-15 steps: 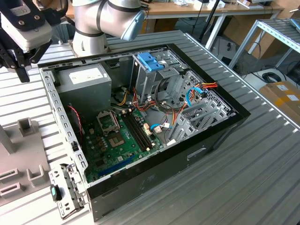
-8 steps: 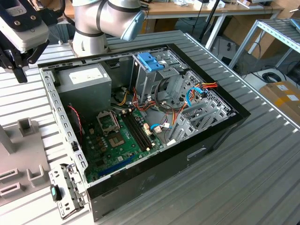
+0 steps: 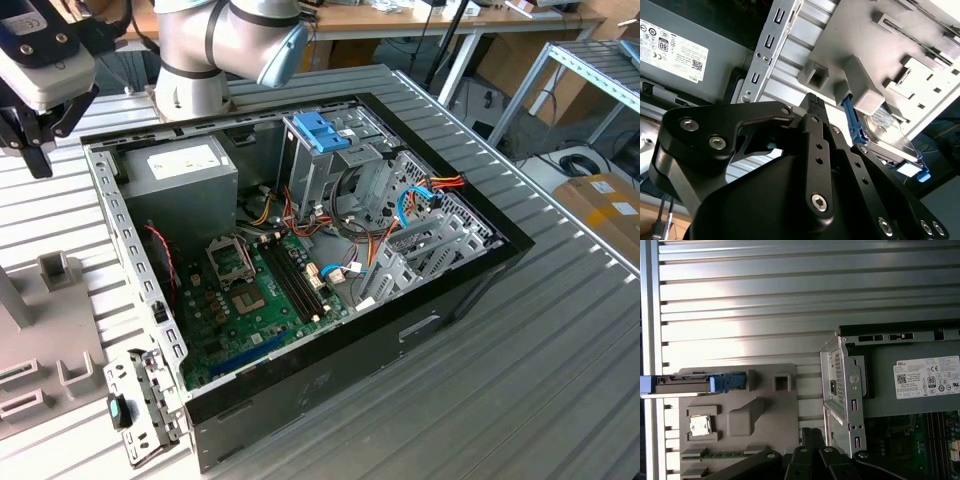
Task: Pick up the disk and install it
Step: 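Reach for the disk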
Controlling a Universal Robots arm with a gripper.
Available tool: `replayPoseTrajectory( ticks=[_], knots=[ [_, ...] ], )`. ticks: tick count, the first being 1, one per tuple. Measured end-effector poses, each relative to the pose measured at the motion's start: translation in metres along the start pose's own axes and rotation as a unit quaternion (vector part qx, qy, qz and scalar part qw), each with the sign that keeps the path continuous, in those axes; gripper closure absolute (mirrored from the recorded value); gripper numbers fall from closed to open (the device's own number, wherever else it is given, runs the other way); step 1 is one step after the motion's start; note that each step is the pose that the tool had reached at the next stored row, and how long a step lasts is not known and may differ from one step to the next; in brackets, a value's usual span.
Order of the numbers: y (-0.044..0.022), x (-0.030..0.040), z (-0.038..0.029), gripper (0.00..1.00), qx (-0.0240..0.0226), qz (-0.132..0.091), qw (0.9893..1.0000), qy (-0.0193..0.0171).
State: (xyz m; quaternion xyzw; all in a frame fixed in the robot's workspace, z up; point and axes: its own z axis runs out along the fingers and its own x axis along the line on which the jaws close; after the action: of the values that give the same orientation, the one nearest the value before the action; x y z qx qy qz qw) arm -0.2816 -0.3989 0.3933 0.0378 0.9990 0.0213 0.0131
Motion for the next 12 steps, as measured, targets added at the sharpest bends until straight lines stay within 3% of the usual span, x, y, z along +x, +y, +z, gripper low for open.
replayPoseTrajectory(
  ticks=[12],
  knots=[
    [-0.0004, 0.0060, -0.0002, 0.89, 0.0000, 0.000, 1.0000, 0.0000]
  ],
)
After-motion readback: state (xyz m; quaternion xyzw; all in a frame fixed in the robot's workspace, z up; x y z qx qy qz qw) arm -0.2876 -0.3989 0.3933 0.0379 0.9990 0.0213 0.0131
